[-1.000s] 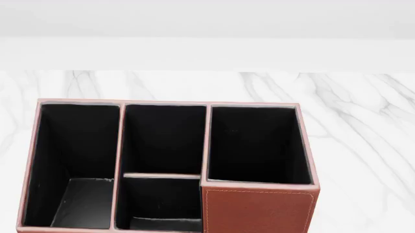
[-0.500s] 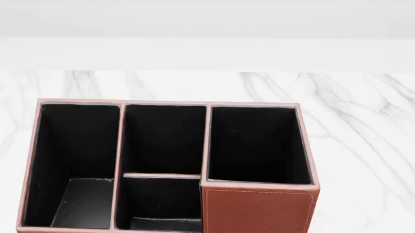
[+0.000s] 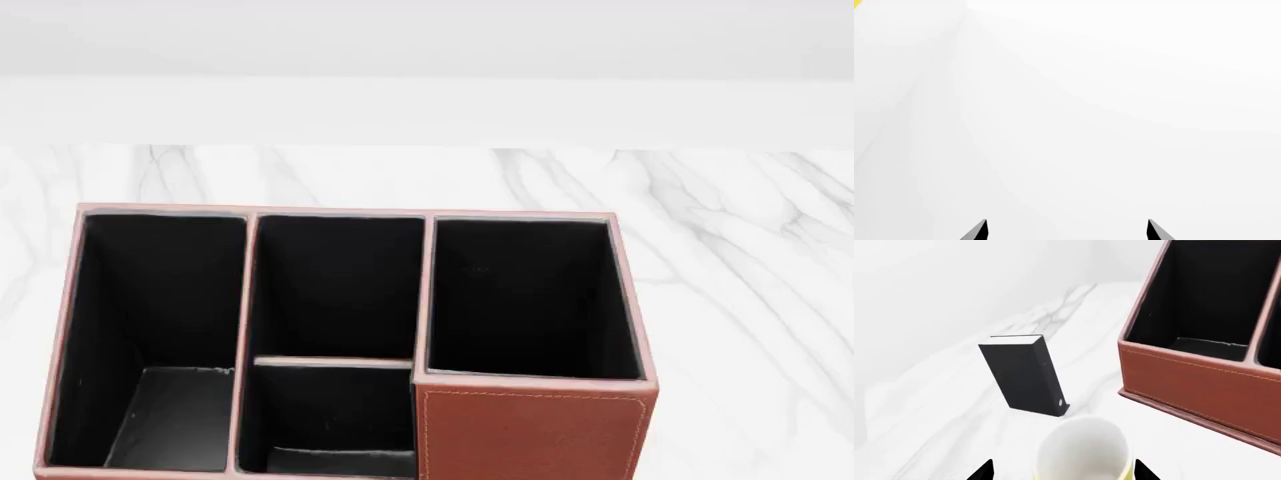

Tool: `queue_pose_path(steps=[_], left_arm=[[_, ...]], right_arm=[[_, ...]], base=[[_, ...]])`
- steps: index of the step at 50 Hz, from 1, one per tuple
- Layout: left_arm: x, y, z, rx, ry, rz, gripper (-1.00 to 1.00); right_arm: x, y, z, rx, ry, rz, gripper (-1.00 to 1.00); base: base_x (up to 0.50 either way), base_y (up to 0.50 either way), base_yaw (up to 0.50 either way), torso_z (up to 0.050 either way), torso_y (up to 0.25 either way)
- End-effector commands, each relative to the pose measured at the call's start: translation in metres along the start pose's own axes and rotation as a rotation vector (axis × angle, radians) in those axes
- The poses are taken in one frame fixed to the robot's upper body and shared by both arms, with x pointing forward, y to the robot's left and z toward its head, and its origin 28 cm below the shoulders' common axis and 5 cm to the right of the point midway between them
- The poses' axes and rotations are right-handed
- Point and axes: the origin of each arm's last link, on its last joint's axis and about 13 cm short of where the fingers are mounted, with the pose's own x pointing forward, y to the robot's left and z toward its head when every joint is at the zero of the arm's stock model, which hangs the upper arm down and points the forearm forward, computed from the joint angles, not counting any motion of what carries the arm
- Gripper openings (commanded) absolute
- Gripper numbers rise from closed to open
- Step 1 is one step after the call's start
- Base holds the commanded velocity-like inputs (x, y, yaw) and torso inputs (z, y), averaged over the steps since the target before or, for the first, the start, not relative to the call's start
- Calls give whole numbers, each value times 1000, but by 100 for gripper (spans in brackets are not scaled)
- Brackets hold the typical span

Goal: Pick up the yellow and white mug and place it to the right of the caddy.

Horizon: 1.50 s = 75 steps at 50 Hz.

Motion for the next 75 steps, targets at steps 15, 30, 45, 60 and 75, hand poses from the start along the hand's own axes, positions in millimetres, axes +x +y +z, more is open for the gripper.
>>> queue_pose_path(steps=[15,30,45,60,75], left_arm=[[0,0,0,1,0,0,100],[-1,0,0,0,0,-3,100],[0,0,0,2,-2,-3,100],[1,0,0,-1,-4,-4,100],[3,1,0,-4,-3,5,100]], right_arm=[[4,-5,-12,51,71,12,100],[6,-7,-18,56,106,11,100],[11,-11,-34,44,140,-4,100],[23,-17,-45,58,171,-11,100],[31,-21,-60,16,234,-12,100]], base=[[0,0,0,0,0],[0,0,0,0,0],[0,0,0,0,0],[0,0,0,0,0],[0,0,0,0,0]])
